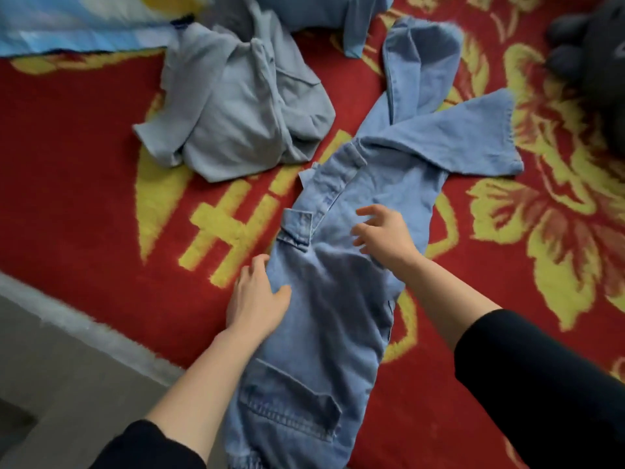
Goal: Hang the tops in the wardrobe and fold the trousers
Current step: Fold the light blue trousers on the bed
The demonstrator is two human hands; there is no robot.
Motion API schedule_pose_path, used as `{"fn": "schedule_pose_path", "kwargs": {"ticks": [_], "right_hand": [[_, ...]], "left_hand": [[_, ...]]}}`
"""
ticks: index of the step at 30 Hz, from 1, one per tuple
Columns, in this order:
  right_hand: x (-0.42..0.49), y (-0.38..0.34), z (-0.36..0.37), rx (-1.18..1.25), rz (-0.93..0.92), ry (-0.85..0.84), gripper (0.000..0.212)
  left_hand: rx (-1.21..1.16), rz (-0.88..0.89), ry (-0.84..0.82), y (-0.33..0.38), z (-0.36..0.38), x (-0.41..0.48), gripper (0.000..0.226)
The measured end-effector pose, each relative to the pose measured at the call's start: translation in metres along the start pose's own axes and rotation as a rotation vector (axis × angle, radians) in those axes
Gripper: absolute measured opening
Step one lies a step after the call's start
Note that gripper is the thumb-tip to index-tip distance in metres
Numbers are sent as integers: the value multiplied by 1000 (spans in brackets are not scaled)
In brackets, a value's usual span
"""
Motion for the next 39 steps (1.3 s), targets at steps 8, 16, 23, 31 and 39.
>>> {"fn": "schedule_pose_path", "kwargs": {"ticks": [8, 16, 23, 31, 39], "right_hand": [[66, 20, -124, 191, 94, 387, 22], [127, 49, -173, 650, 285, 547, 31], [110, 20, -244, 64, 147, 928, 45], [161, -31, -244, -632, 70, 704, 36], [267, -104, -154, -781, -127, 372, 72]], "left_hand": [[187, 318, 73, 110, -12, 112, 77], [300, 541, 38, 170, 9, 164, 64], [133, 639, -93, 191, 8, 180, 64], [425, 481, -243, 214, 24, 234, 64], [439, 460, -91, 214, 13, 240, 84]]}}
Point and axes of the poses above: each hand's wrist, its own x-axis towards the middle knuckle, its own z-axis out of the palm, y = z × x, the point moved 7 cm from there along x, towards the middle knuckle, and after that the axes turned 11 degrees about -y, right-handed, at the moved point
